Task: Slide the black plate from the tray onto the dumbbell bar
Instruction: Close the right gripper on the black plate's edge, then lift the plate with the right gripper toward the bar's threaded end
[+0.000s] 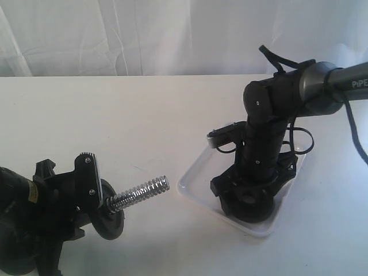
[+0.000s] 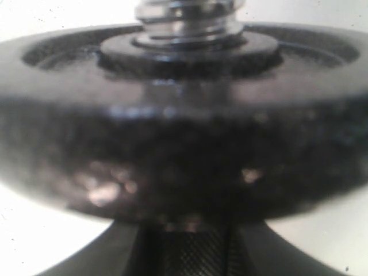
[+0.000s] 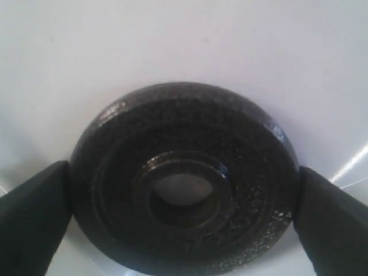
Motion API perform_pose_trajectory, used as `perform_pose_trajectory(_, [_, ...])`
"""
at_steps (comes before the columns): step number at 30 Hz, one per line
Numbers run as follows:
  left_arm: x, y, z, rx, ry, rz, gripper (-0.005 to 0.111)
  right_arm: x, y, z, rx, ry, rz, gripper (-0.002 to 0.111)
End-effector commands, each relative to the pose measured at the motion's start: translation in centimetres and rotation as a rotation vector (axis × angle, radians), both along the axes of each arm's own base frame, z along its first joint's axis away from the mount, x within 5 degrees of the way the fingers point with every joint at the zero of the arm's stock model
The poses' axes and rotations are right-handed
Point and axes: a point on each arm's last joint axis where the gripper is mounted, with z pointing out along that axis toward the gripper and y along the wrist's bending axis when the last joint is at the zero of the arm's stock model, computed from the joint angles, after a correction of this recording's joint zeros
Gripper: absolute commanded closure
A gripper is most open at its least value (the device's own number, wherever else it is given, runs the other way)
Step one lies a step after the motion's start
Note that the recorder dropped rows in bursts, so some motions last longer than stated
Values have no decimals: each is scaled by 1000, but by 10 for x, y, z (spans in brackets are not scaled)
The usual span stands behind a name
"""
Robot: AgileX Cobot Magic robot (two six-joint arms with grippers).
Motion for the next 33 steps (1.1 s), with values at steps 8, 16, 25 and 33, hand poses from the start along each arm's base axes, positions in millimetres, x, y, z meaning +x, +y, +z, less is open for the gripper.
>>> perform_pose_trajectory(8, [5, -5, 17, -74, -90, 5, 107, -9, 2, 24, 56, 11, -22, 108])
perform_pose_trajectory(16, [5, -5, 17, -74, -90, 5, 107, -9, 2, 46, 100, -79, -23, 108])
perform_pose_trajectory(25, [4, -4, 16, -93, -58, 64, 107, -12, 4, 64, 158, -122, -36, 108])
perform_pose_trajectory(33, [4, -4, 16, -110, -46, 100, 107, -17, 11, 70, 251, -91, 4, 108])
